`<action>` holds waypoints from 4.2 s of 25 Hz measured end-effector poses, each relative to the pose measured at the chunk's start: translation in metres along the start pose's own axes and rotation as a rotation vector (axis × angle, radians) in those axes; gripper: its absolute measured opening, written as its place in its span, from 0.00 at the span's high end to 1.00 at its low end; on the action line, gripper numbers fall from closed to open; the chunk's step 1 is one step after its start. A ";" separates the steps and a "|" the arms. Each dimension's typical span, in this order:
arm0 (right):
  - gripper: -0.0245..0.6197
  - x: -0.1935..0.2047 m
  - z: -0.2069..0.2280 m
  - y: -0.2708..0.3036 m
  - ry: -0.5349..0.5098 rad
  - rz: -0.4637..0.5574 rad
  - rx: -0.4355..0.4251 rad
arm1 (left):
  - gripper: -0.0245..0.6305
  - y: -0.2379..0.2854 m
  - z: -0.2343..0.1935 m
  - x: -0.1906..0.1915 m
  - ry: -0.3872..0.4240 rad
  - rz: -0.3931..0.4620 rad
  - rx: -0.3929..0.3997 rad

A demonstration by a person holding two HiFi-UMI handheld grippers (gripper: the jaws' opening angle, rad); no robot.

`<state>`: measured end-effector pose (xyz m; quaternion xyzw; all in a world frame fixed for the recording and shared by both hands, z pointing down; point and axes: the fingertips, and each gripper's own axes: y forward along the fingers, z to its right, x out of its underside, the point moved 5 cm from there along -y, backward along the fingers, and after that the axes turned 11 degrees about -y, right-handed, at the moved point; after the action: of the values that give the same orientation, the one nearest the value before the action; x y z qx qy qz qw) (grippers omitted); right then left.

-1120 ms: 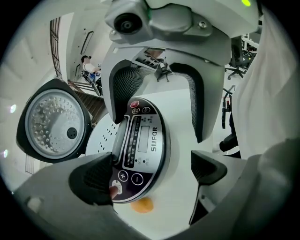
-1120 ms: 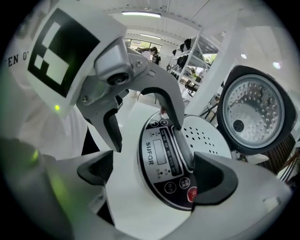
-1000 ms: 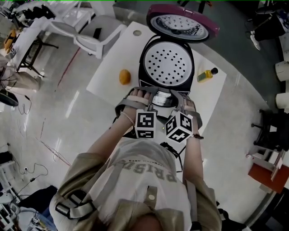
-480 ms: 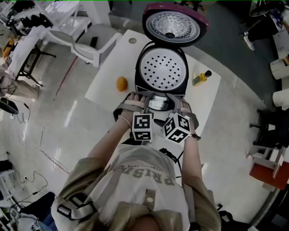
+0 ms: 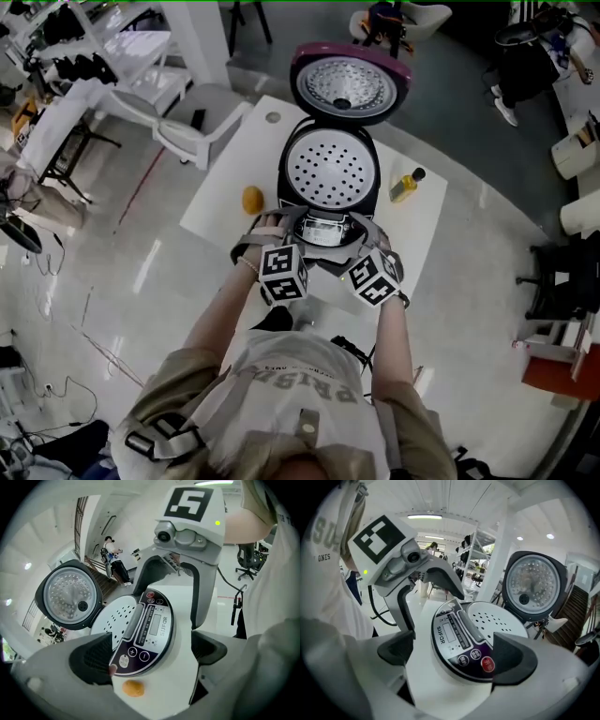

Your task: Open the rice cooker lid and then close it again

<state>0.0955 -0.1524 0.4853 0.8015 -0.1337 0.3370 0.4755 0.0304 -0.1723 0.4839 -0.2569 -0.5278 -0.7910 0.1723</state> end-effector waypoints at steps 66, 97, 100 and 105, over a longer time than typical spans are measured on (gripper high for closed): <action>0.18 -0.020 0.197 -0.105 0.311 0.502 0.403 | 0.15 -0.058 -0.201 -0.033 -0.410 0.316 -0.311; 0.18 -0.029 0.353 -0.042 0.192 0.358 0.382 | 0.15 0.020 -0.344 -0.049 -0.281 0.260 -0.249; 0.18 -0.033 0.357 -0.038 0.167 0.357 0.364 | 0.15 0.024 -0.350 -0.052 -0.256 0.253 -0.238; 0.18 -0.040 0.360 -0.033 0.140 0.354 0.339 | 0.15 0.029 -0.354 -0.058 -0.219 0.245 -0.216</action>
<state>0.2320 -0.4466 0.3212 0.8087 -0.1802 0.4872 0.2759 0.0138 -0.5098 0.3610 -0.4208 -0.4203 -0.7835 0.1802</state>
